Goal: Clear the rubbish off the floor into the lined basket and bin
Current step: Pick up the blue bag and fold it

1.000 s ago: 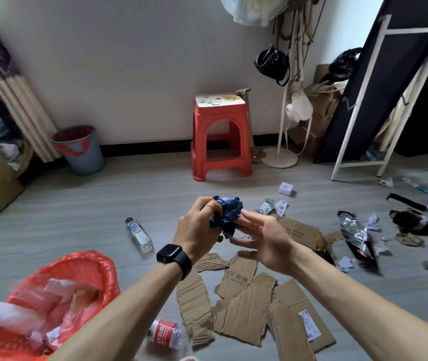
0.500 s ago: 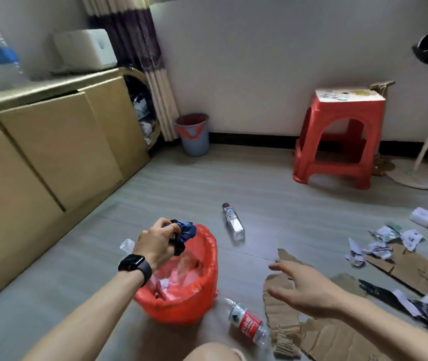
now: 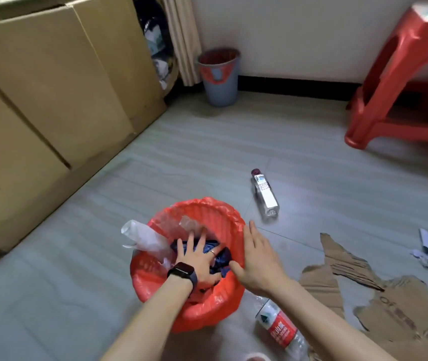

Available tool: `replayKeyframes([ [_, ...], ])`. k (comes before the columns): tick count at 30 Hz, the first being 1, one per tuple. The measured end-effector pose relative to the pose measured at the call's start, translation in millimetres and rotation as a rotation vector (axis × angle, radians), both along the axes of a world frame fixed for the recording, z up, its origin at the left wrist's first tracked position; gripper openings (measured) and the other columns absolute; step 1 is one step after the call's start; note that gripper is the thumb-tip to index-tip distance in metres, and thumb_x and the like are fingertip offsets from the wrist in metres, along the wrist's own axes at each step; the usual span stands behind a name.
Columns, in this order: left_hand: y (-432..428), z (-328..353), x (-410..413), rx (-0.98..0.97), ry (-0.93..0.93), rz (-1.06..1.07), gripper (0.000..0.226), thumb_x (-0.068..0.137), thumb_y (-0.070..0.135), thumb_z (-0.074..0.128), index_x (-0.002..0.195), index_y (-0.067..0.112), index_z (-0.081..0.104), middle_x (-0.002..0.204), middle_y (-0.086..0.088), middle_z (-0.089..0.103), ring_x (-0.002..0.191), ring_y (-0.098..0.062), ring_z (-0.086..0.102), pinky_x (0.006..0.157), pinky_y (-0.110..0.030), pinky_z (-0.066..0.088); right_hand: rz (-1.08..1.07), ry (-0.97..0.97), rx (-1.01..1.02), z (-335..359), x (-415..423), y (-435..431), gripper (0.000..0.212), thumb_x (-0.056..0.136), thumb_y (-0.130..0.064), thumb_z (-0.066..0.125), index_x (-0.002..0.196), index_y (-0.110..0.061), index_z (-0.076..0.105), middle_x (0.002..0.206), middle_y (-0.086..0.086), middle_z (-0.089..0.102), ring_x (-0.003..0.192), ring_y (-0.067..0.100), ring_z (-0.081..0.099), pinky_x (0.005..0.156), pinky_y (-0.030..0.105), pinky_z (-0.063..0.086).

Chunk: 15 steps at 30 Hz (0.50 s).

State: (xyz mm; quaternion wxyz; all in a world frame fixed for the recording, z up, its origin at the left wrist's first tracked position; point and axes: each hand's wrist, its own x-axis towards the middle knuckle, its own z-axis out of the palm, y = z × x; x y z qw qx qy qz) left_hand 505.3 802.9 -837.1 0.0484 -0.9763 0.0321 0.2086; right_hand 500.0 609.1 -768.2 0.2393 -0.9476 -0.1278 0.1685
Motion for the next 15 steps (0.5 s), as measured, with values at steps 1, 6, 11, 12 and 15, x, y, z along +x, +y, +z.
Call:
replayKeyframes([
  [1,-1,-12,3,0.001,0.012,-0.007,0.08,0.073,0.08,0.034,0.144,0.06,0.003,0.161,-0.008,-0.021,0.144,-0.045,-0.02,0.106,-0.071,-0.006,-0.017,0.016,0.01,-8,-1,2,0.095,0.088,-0.042,0.048,0.157,-0.015,-0.011,0.164,0.005,-0.018,0.152,0.023,0.003,0.122,0.044,0.017],
  [6,12,-71,9,0.019,0.007,-0.001,0.082,0.072,0.084,0.028,0.126,0.069,-0.031,0.14,-0.004,-0.056,0.127,-0.043,-0.049,0.097,-0.078,-0.009,-0.06,0.011,0.163,-30,-4,12,0.1,0.076,-0.032,0.04,0.155,-0.015,-0.019,0.16,0.005,-0.026,0.153,0.022,0.0,0.123,0.037,0.011],
  [11,21,-105,21,-0.034,-0.111,0.01,0.077,0.063,0.087,0.009,0.123,0.068,-0.036,0.144,0.0,-0.053,0.125,-0.038,-0.053,0.099,-0.076,-0.005,-0.031,-0.027,0.246,-38,4,11,0.099,0.075,-0.034,0.037,0.155,-0.017,-0.018,0.164,0.006,-0.02,0.152,0.02,0.001,0.122,0.032,0.009],
  [12,22,-115,14,-0.035,-0.132,0.003,0.078,0.064,0.087,0.009,0.126,0.067,-0.035,0.145,0.0,-0.051,0.128,-0.039,-0.051,0.1,-0.076,-0.002,-0.023,-0.02,0.254,-43,-1,11,0.098,0.075,-0.035,0.037,0.155,-0.016,-0.017,0.164,0.006,-0.018,0.151,0.019,0.002,0.121,0.031,0.009],
  [15,27,-127,15,-0.046,-0.169,-0.024,0.079,0.069,0.083,0.014,0.13,0.064,-0.033,0.147,0.002,-0.049,0.131,-0.038,-0.047,0.102,-0.075,0.004,-0.039,-0.028,0.287,-48,-2,14,0.096,0.077,-0.037,0.037,0.155,-0.016,-0.015,0.166,0.005,-0.012,0.149,0.015,0.005,0.118,0.026,0.009],
])
